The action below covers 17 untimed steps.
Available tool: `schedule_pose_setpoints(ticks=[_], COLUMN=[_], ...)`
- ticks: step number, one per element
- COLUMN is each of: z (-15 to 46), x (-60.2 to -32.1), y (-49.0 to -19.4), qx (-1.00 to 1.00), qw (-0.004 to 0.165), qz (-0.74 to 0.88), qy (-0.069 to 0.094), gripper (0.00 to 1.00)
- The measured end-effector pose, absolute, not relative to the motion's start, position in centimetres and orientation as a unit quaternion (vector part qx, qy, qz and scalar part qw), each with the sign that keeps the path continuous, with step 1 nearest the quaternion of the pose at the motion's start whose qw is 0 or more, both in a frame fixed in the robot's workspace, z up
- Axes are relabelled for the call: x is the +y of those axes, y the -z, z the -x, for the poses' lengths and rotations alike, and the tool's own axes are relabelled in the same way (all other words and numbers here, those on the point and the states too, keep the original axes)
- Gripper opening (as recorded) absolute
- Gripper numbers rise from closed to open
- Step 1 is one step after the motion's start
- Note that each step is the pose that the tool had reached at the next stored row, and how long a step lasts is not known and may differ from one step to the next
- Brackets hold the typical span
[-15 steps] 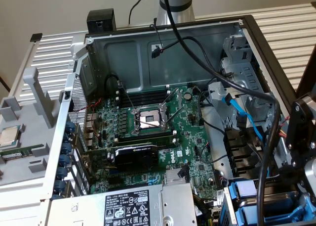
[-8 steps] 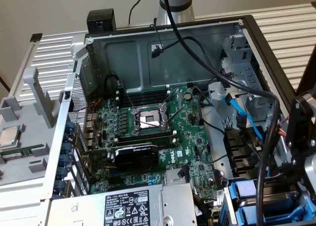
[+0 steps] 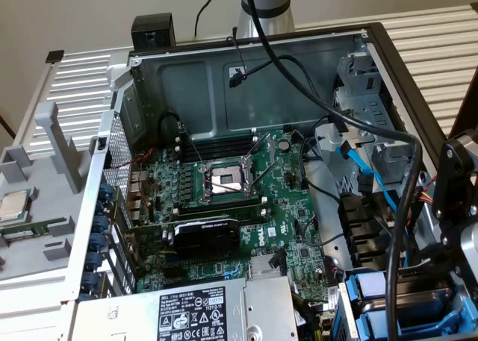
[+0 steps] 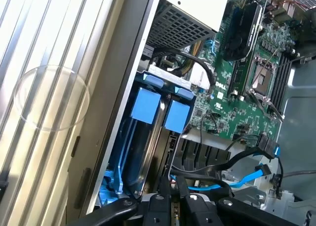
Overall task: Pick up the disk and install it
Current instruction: 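Insert the first disk wire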
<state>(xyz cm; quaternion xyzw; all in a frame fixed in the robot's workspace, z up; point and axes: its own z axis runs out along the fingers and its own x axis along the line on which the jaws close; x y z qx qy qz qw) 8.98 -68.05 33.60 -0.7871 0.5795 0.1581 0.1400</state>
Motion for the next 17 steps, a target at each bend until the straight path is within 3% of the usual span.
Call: schedule_pose_setpoints(ticks=[8, 17], z=[-8.7, -8.3], x=[-67.7, -66.2], y=[-34.6, -35.1], qx=[0.584, 0.590], qw=[0.117, 0.079], qz=[0.791, 0.796], qy=[-0.141, -0.113], gripper=[0.17, 0.17])
